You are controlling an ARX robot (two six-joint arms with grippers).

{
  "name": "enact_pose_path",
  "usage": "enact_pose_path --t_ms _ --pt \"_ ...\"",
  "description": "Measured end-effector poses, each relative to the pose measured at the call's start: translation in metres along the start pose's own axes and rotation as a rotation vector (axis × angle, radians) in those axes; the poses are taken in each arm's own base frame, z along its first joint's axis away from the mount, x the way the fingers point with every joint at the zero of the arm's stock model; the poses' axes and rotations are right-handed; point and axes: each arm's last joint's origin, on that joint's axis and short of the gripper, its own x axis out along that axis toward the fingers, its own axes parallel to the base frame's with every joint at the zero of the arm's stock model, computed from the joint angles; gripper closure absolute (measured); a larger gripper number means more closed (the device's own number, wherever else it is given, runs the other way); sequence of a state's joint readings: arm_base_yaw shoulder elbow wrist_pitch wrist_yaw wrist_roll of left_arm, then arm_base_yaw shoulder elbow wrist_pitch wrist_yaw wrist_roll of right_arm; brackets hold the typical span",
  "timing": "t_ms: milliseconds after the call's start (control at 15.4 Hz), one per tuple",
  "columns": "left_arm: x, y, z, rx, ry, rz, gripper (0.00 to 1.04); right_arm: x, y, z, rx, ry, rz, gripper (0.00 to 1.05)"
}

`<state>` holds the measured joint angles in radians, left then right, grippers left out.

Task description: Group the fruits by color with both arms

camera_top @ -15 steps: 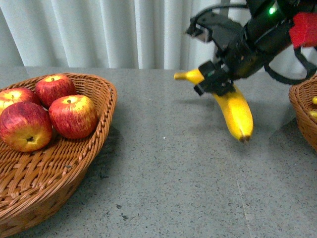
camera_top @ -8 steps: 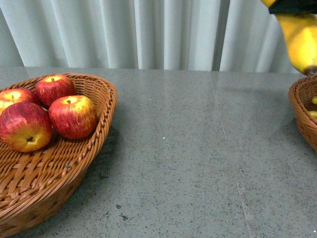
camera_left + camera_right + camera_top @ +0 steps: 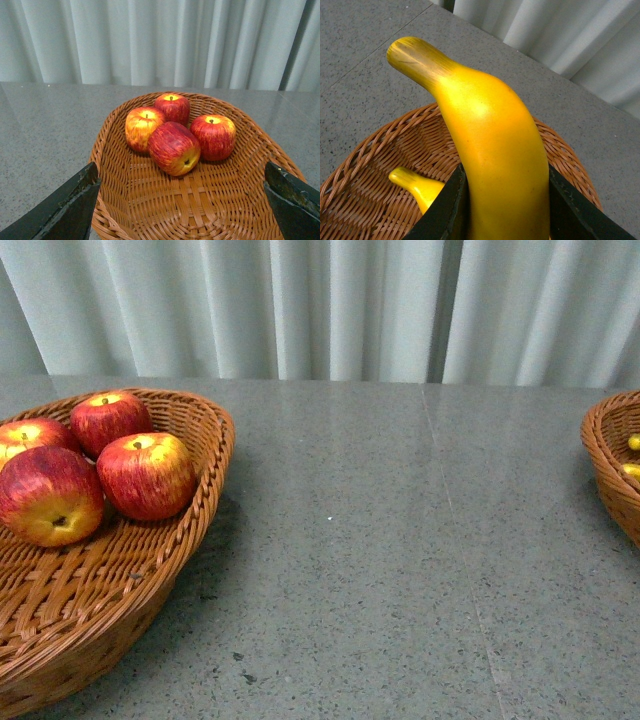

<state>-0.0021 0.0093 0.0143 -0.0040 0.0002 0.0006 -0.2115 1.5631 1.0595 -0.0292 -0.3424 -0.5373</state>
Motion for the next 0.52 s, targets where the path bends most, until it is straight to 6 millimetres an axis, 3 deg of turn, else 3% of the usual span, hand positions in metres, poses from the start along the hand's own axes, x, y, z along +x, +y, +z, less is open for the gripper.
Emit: enact_pose_path --t_ms 260,389,519 --pt "0.0000 0.0000 0.0000 0.000 0.000 0.000 0.07 0.0010 -0.0016 -0.0078 -0.032 0.013 0.009 0.70" --pt "0.0000 0.0000 0.0000 0.000 0.000 0.000 0.07 0.0022 -0.0043 -0.0114 -0.033 0.023 0.004 0.50" --pt "0.0000 0.0000 0.0000 0.000 0.000 0.000 0.07 0.0019 -0.0038 -0.0111 -0.019 0.021 0.010 0.24"
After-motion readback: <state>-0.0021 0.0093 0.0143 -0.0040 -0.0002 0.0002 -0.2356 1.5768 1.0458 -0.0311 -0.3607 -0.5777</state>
